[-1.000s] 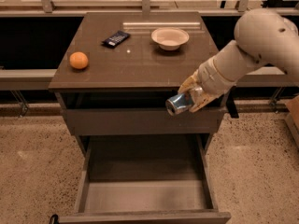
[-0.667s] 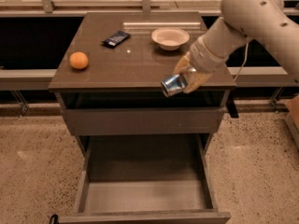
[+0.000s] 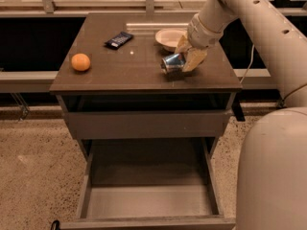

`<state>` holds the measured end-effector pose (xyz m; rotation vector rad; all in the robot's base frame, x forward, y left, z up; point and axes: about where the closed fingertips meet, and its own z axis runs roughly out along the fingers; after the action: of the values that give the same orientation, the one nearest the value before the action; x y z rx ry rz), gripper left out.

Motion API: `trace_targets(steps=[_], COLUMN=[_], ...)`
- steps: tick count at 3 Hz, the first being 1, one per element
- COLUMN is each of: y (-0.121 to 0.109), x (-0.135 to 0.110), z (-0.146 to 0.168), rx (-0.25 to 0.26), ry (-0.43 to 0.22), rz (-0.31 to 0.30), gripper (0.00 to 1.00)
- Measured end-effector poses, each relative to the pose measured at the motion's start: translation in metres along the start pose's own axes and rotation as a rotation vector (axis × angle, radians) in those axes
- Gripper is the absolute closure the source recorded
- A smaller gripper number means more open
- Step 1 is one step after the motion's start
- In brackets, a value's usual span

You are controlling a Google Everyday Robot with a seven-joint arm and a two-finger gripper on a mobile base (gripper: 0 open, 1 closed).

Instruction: Pick redbull can from middle drawer and place on counter

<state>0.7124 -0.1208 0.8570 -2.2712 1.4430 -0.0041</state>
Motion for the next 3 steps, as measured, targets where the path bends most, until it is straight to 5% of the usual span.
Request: trace_targets(steps=[3], y=[-0.0134], x=[0.0026], z=[-0.002], rx=[0.04], ry=[-0.001], rz=[0.001], gripper=[0.35])
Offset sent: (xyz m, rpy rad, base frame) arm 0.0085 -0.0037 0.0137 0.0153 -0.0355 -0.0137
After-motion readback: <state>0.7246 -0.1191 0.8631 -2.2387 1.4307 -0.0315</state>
